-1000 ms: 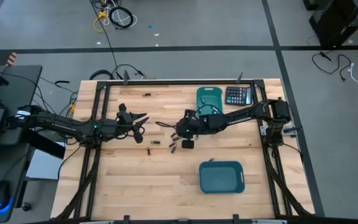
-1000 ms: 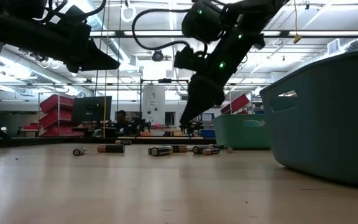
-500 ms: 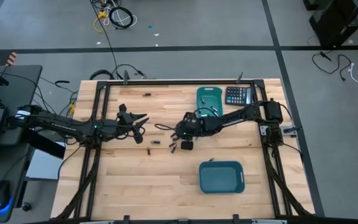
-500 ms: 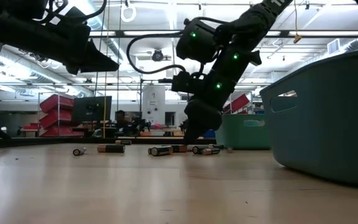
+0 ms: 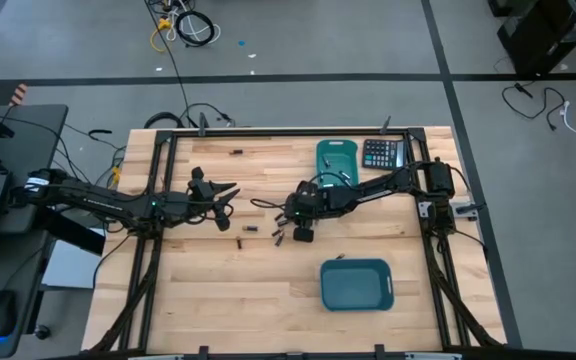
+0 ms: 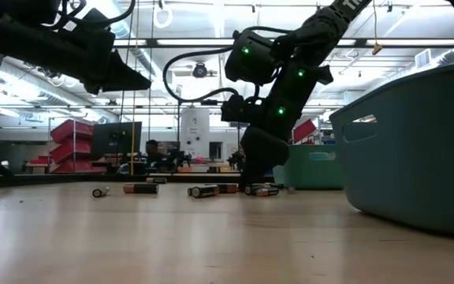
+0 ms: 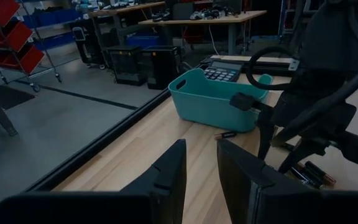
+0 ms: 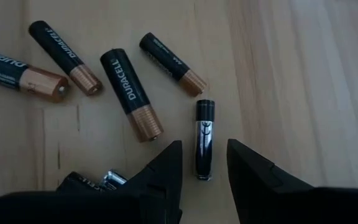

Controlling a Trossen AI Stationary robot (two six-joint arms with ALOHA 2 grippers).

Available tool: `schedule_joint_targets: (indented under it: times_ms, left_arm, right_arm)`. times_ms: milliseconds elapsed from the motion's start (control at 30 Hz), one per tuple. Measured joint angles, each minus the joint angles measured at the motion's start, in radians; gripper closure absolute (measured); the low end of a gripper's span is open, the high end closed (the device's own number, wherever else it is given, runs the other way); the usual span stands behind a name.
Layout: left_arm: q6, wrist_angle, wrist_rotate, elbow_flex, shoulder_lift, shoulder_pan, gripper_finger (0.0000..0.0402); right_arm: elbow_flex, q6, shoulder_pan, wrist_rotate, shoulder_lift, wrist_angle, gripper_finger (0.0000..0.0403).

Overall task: Sort batteries
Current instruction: Put the silver battery into the green bin

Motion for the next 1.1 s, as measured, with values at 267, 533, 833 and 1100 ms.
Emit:
schedule_joint_targets:
  times_ms: [267, 533, 833, 1100]
  left_arm:
    - [0.0, 0.0, 0.0, 0.0, 0.0, 0.0, 0.031]
    - [-0.001, 0.0, 0.0, 0.0, 0.0, 0.0, 0.031]
    - [-0.001, 0.0, 0.001, 0.0, 0.0, 0.0, 0.031]
    - [-0.001, 0.001, 0.001, 0.0, 0.0, 0.0, 0.031]
  right_arm:
    - [0.0, -0.002, -0.003, -0.008, 0.0, -0.009, 0.029]
    - [0.0, -0.002, -0.003, -0.008, 0.0, -0.009, 0.0291]
    - [0.005, -0.001, -0.011, -0.052, 0.039, 0.001, 0.0322]
    - [0.003, -0.01, -0.015, -0.059, 0.042, 0.002, 0.0364]
